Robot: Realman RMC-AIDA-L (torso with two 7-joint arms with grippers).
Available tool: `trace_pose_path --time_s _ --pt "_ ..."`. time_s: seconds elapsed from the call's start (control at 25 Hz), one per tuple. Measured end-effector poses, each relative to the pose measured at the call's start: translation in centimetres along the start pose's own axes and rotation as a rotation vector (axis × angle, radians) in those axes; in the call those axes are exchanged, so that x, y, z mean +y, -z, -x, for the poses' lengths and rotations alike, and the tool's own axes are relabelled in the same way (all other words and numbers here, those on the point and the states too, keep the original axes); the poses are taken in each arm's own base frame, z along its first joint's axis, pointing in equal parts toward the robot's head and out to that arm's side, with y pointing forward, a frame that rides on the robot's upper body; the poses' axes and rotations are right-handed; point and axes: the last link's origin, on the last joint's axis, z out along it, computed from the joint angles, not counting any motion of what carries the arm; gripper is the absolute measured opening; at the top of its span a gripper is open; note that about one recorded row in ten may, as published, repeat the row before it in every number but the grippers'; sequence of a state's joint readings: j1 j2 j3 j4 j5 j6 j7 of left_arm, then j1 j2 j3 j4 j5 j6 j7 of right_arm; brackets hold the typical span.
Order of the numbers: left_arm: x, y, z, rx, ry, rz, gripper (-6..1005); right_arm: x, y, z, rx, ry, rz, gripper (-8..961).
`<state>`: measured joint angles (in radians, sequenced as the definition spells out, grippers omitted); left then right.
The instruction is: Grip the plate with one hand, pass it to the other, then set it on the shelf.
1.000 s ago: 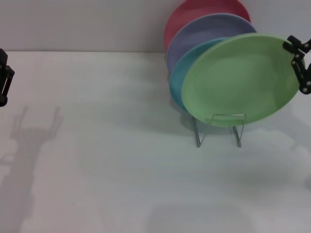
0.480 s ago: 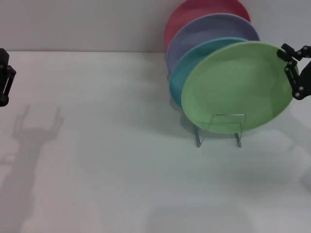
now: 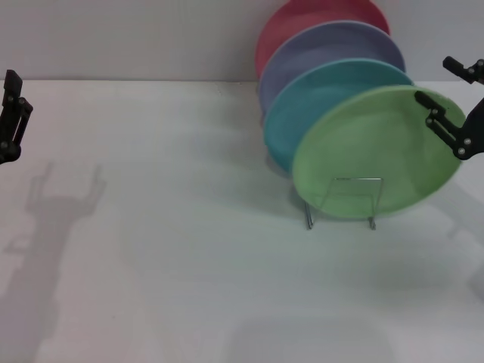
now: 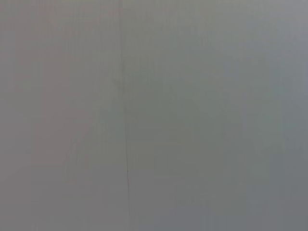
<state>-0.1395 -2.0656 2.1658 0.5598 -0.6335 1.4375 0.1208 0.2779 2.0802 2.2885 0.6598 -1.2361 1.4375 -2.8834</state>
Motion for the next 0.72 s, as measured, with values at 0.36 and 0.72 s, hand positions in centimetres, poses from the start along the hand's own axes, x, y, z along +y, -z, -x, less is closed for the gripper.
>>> trace_pose_path --time_s 0.36,0.72 --pt "0.0 0.1 -0.3 0.019 -0.004 -0.003 810 0.8 -0.2 0.3 -0.021 -0.027 0.041 521" --pt "0.1 0.2 -0.3 0.022 -0.003 0.0 810 1.5 -0.8 -0.1 -0.005 -0.059 0.068 777"
